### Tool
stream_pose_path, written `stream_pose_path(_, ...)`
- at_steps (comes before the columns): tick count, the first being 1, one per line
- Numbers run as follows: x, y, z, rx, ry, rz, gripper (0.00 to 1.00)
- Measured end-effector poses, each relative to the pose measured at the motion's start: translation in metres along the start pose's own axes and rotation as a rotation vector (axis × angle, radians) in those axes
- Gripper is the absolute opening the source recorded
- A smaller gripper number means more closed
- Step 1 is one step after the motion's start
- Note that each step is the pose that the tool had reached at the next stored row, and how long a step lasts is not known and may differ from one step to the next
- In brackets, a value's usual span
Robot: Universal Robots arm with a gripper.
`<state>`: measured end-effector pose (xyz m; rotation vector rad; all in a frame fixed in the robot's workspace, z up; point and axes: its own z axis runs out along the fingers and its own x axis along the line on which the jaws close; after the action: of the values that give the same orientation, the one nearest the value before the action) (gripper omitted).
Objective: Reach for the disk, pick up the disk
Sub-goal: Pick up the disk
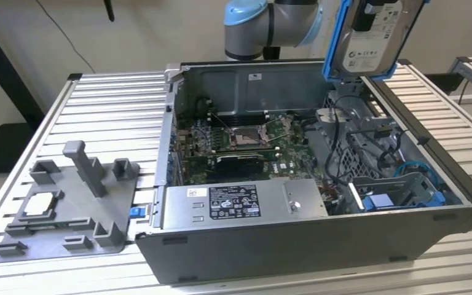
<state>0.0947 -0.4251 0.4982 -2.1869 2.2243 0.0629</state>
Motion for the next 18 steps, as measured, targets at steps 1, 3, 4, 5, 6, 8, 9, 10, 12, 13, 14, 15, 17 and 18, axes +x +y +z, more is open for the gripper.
stream_pose_path(1, 0.0017, 0.0, -0.0001, 0.0, 0.0001, 0.0, 0.0)
stream_pose_path(3, 0.0049, -0.0001, -0.0003, 0.0, 0.0, 0.0, 0.0)
stream_pose_path(4, 0.0062, -0.0001, -0.0003, 0.0, 0.0001, 0.0, 0.0)
stream_pose_path(5, 0.0074, -0.0001, -0.0003, 0.0, -0.0001, 0.0, 0.0)
stream_pose_path(6, 0.0086, -0.0001, -0.0004, 0.0, -0.0012, 0.0, 0.0)
stream_pose_path(8, 0.0111, -0.0002, -0.0005, -0.0001, -0.0064, 0.0, 0.0)
stream_pose_path(9, 0.0129, -0.0002, -0.0006, -0.0002, -0.0087, 0.0, 0.0)
stream_pose_path(10, 0.0148, -0.0002, -0.0007, -0.0002, -0.0095, 0.0, 0.0)
stream_pose_path(12, 0.0198, -0.0004, -0.0009, -0.0002, -0.0109, 0.0, 0.0)
stream_pose_path(13, 0.0232, -0.0004, -0.001, -0.0002, -0.0117, 0.0, 0.0)
stream_pose_path(14, 0.0269, -0.0005, -0.0011, -0.0002, -0.0123, 0.0, 0.0)
stream_pose_path(15, 0.0306, -0.0005, -0.0013, -0.0002, -0.0128, 0.0, 0.0)
stream_pose_path(17, 0.038, -0.0006, -0.0016, -0.0002, -0.0138, 0.0, 0.0)
stream_pose_path(18, 0.0414, -0.0007, -0.0017, -0.0003, -0.0141, 0.0, 0.0)
